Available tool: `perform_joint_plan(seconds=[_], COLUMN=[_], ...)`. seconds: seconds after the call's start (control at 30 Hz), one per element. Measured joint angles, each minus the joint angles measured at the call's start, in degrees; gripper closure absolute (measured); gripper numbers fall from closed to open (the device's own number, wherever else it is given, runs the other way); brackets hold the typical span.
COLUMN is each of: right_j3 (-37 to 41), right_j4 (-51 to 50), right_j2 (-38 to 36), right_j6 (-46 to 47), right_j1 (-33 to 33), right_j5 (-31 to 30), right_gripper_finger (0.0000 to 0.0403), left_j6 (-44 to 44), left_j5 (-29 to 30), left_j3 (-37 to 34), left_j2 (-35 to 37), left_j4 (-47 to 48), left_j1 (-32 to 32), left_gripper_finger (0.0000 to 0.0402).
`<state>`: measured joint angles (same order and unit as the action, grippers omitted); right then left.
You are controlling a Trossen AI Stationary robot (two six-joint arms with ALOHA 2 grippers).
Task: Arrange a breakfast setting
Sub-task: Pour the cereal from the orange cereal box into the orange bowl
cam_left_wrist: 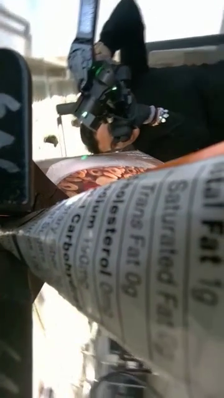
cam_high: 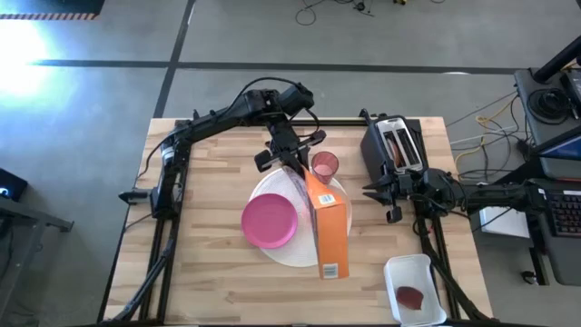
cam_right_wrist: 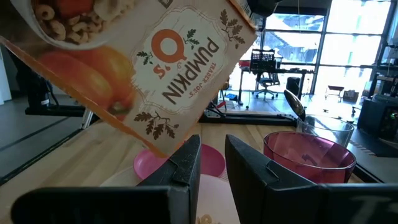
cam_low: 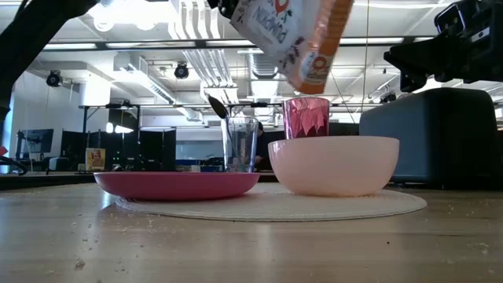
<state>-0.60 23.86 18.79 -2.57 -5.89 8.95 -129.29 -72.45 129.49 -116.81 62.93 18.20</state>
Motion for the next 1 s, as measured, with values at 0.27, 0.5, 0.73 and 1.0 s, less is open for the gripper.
perform_joint_plan(seconds=[0.27, 0.5, 0.73, 1.0], right_j3=[0.0, 0.0, 0.0, 0.0], right_j4=[0.0, 0.0, 0.0, 0.0], right_j2=[0.0, 0.0, 0.0, 0.1], right_j6=[0.0, 0.0, 0.0, 0.0], right_j1=[0.0, 0.0, 0.0, 0.0], right_j5=[0.0, 0.0, 0.0, 0.0], right_gripper_finger=[0.0339, 0.0339, 0.0339, 0.0339], left_j6=[1.2, 5.3, 3.2, 3.2], left_j5=[0.0, 0.1, 1.2, 1.4], left_j3=[0.0, -0.4, -0.7, -1.1], left_j2=[0.0, 0.0, 0.0, 0.0], left_j4=[1.3, 2.3, 1.7, 1.9], left_j1=[0.0, 0.0, 0.3, 0.3], left_gripper_finger=[0.0402, 0.0402, 0.0402, 0.0402])
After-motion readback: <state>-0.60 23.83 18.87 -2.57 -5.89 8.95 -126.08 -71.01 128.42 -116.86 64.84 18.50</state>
